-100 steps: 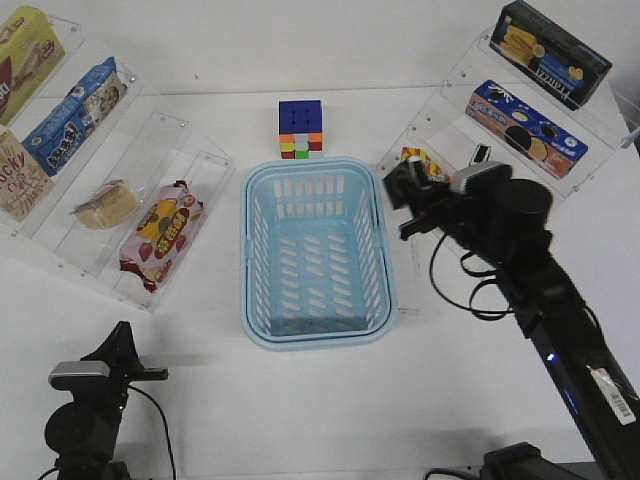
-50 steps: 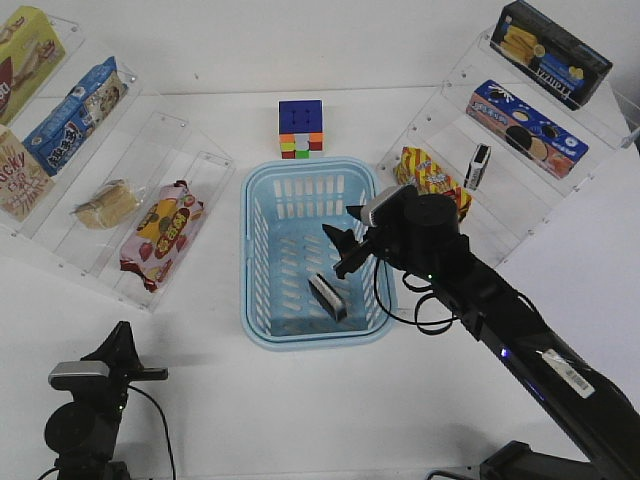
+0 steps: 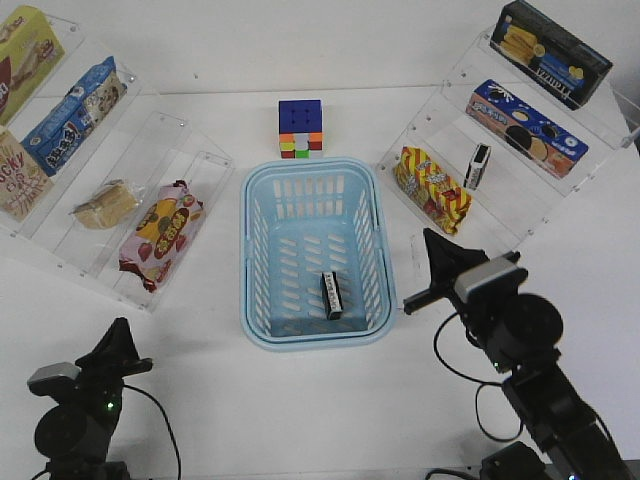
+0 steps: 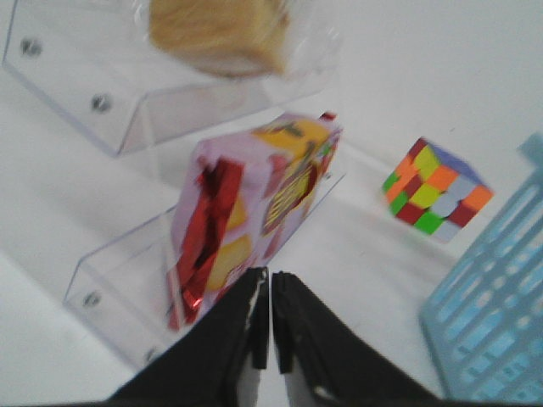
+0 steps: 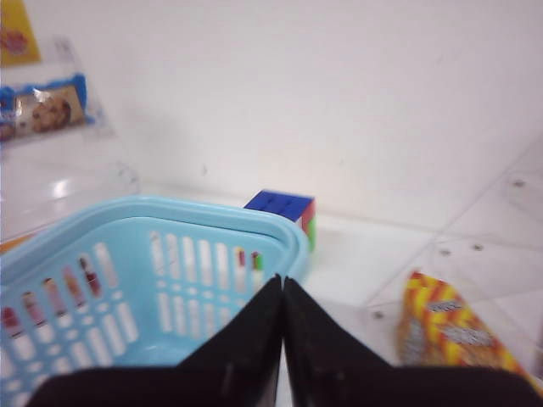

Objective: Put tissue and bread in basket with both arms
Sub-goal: 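Withdraw the right gripper from the basket toward the robot, then reach the left gripper to the wrapped bread bun on the shelf and grasp it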

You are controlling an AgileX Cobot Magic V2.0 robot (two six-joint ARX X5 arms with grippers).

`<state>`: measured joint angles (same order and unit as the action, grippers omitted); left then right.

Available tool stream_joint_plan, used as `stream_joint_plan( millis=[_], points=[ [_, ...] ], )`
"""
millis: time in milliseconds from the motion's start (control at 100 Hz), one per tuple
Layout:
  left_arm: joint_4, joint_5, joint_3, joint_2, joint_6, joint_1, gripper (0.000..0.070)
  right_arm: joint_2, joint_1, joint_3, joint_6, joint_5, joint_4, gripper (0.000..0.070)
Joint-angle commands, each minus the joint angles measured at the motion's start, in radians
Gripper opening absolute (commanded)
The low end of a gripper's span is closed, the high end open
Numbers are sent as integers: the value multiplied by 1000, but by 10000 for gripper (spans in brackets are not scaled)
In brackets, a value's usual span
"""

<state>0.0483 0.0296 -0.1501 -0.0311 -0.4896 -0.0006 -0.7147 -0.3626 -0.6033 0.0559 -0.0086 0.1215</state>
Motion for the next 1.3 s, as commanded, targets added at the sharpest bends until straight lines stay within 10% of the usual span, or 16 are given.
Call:
stream_joint_plan(
  millis=[0, 340, 560, 860, 1180, 1290],
  points=[
    [-2, 5, -89, -36, -4, -2, 1, 44, -2, 94, 2, 65, 65, 3],
    [150, 0, -514, -557, 574, -1, 21, 69, -3, 134, 28, 77, 45, 3],
    [160, -69, -718, -844, 763, -1, 590, 66, -3, 134, 35, 76, 37, 3],
    [160, -136, -938, -1143, 976, -1, 596, 66, -3, 134, 50, 76, 34, 3],
    [154, -203, -1023, -1353, 1004, -1, 592, 66, -3, 134, 51, 77, 34, 3],
    [152, -246, -1023, -1379, 1000, -1, 402, 66, -3, 134, 51, 77, 34, 3]
  ],
)
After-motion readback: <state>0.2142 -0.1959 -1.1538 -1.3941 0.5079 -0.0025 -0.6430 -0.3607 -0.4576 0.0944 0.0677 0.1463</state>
